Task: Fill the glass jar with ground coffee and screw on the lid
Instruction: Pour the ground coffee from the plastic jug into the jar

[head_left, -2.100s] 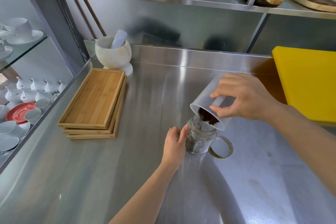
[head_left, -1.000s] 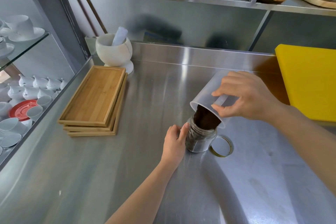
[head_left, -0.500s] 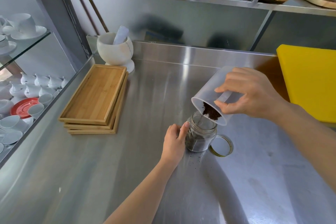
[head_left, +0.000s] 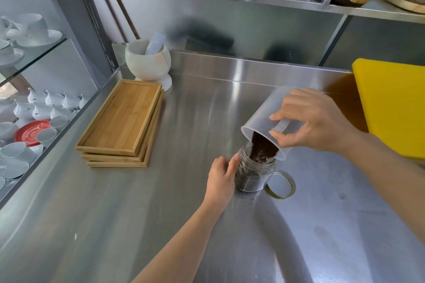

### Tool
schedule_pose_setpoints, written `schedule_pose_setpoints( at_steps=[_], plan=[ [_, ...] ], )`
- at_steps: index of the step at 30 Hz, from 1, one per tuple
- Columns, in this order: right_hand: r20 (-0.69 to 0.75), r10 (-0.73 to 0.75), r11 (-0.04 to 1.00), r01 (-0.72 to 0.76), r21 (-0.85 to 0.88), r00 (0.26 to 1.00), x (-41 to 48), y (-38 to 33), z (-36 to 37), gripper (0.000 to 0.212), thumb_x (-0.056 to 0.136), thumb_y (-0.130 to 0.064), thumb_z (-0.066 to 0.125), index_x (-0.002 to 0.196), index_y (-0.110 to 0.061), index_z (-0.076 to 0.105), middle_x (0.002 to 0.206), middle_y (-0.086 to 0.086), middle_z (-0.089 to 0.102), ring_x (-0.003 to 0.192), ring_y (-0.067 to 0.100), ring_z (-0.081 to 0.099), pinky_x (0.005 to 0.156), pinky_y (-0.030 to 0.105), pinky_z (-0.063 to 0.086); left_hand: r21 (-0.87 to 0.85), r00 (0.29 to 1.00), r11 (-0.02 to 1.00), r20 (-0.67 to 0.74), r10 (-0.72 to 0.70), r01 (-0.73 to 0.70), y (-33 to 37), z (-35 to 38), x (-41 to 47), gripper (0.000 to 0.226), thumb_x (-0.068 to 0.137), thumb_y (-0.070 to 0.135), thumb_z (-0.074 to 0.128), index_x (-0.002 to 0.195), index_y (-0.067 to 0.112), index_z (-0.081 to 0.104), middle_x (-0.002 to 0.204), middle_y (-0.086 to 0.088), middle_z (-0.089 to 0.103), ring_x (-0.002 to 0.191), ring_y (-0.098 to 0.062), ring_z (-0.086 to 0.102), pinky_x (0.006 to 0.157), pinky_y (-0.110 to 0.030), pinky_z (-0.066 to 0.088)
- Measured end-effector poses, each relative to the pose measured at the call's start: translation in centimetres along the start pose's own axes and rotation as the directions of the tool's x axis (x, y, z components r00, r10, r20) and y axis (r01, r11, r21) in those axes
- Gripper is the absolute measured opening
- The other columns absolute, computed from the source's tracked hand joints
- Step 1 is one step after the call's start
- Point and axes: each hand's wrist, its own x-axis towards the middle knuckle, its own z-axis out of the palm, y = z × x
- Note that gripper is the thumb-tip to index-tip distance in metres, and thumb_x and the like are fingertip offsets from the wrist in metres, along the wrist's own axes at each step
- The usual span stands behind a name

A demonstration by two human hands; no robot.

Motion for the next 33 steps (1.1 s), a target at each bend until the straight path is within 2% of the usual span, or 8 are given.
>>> schedule_pose_setpoints(
  at_steps=[8,16,33],
  plan=[
    [-0.004,0.009,1.0,-0.009,-0.008,1.0,-0.12,0.04,-0.16,0.035,0.073,-0.04,0.058,0.072,-0.007,0.07,0.059,0.011,0.059,0.055,0.029,0.05,0.049,0.035,0.042,-0.002,1.0,1.0,-0.006,0.001,-0.001,-0.2,0.13,0.17,0.041,0.09,0.045,0.049,0.065,0.015,0.037,0.07,0.002,0.039,0.064,-0.013,0.036,0.06,-0.025,0.032],
    [0.027,-0.045,0.999,0.046,-0.024,0.999,-0.19,-0.1,-0.16,0.033,0.072,-0.037,0.059,0.072,-0.006,0.07,0.059,0.011,0.057,0.054,0.029,0.048,0.049,0.034,0.038,-0.003,1.0,1.0,-0.003,0.001,-0.001,-0.13,0.1,0.13,0.04,0.091,0.045,0.049,0.064,0.016,0.037,0.07,0.003,0.039,0.064,-0.011,0.038,0.06,-0.021,0.032],
    [0.058,-0.111,0.993,0.113,-0.04,0.992,-0.38,-0.32,-0.09,0.031,0.074,-0.035,0.058,0.073,-0.006,0.07,0.057,0.011,0.056,0.053,0.029,0.048,0.049,0.037,0.04,-0.023,1.0,1.0,-0.005,-0.012,0.012,0.05,0.1,-0.11,0.041,0.09,0.045,0.05,0.063,0.017,0.036,0.07,0.004,0.038,0.065,-0.013,0.038,0.061,-0.026,0.033]
  ],
)
